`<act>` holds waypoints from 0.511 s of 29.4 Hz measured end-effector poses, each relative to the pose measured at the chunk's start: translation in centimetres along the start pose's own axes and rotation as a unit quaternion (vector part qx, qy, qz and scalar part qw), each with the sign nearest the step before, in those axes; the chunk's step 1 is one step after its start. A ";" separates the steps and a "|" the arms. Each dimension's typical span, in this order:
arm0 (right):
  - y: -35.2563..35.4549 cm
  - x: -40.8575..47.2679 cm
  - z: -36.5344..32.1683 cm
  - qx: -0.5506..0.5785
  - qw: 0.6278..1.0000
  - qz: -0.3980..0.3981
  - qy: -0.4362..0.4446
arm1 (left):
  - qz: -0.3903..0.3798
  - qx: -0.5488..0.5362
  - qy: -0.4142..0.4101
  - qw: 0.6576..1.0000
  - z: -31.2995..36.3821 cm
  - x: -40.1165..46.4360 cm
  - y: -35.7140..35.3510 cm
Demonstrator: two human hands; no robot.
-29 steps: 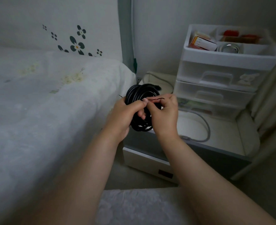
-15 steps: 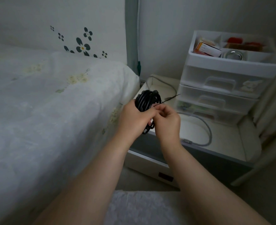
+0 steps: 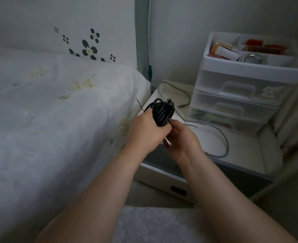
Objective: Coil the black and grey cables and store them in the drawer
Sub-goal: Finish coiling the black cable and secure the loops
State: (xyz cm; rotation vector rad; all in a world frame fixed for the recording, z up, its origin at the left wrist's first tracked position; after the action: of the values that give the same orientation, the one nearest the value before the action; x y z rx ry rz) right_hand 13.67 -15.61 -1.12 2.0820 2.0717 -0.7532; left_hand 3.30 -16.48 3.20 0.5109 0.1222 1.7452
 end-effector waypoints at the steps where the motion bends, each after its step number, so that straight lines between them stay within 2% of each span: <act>1: 0.0 0.1 0.3 0.012 1.000 0.000 -0.022 | -0.005 0.023 -0.007 1.000 0.0 0.0 -0.2; 5: -0.1 0.5 1.2 0.073 0.993 -0.015 -0.087 | -0.016 0.098 -0.037 0.994 0.4 -0.2 -0.7; 9: -0.1 1.0 1.2 0.095 0.991 -0.035 -0.088 | -0.023 0.138 -0.057 0.989 0.6 -0.3 -1.2; 15: -0.3 1.0 1.3 0.102 0.985 -0.079 -0.115 | -0.024 0.164 -0.035 0.986 0.1 0.0 -1.2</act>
State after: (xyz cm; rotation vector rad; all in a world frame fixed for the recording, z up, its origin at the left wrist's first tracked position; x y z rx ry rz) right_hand 12.98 -15.23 -2.63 1.8302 2.1250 -1.2136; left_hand 4.45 -16.18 2.90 0.8018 0.3724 1.6662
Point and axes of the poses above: each hand's wrist, its own x-axis towards the middle knuckle, its own y-axis out of the back of the hand, z = x × y, the point moved 4 cm from there along x, towards the middle knuckle, and after that the axes turned 15 degrees about -x, right-handed, at the moved point
